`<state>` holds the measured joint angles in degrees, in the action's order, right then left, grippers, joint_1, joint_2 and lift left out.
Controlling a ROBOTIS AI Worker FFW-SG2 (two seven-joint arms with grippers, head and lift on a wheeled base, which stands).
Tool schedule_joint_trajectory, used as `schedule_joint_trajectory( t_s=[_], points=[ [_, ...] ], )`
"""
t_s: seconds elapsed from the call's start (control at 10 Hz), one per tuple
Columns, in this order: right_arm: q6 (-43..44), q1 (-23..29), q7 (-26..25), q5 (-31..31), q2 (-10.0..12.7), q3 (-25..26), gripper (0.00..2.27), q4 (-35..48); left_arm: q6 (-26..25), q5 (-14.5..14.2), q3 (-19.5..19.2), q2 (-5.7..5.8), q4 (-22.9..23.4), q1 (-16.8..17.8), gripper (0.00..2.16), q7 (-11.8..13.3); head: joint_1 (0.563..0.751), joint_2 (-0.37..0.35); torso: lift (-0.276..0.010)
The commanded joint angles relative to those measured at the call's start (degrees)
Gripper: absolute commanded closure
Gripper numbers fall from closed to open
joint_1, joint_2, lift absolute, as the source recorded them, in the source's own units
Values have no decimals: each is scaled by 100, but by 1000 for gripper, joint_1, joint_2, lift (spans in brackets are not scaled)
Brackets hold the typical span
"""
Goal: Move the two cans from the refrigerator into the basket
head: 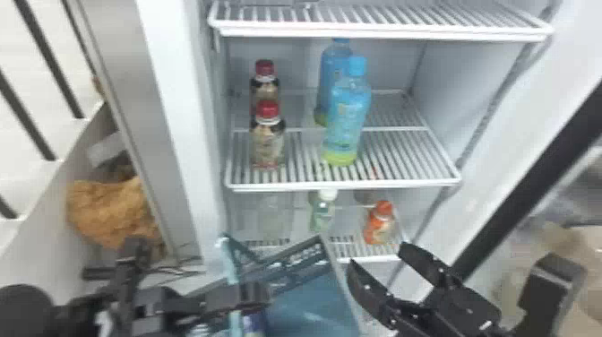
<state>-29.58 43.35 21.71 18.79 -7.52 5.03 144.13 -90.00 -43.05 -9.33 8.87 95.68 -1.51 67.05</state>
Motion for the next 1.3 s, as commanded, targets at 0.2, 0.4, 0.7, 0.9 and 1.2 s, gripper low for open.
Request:
schedule_joint_trajectory(
  t_s=[0.2,0.4,0.7,0.9,1.2],
  points=[
    [1650,741,0,-234,145,365,170,-330,-3,32,8,0,-13,-3,1190,1,695,-181,-25],
    [2747,1022,-9,-280,224,434,173,-780,-3,32,8,0,-27,-17,1190,1,695,-229,-25],
    [3535,1303,-9,-531,435,742,173,-1005,-3,32,19,-9,-41,-17,1190,-8,695,-297,-25],
    [3633,1542,-9,-577,435,765,173,-892,-3,32,31,-17,-41,-3,1190,-17,695,-326,-25],
    [3647,1753,-9,-577,444,788,173,-780,-3,32,31,-26,-55,-3,1190,-17,695,-338,-25]
  ],
)
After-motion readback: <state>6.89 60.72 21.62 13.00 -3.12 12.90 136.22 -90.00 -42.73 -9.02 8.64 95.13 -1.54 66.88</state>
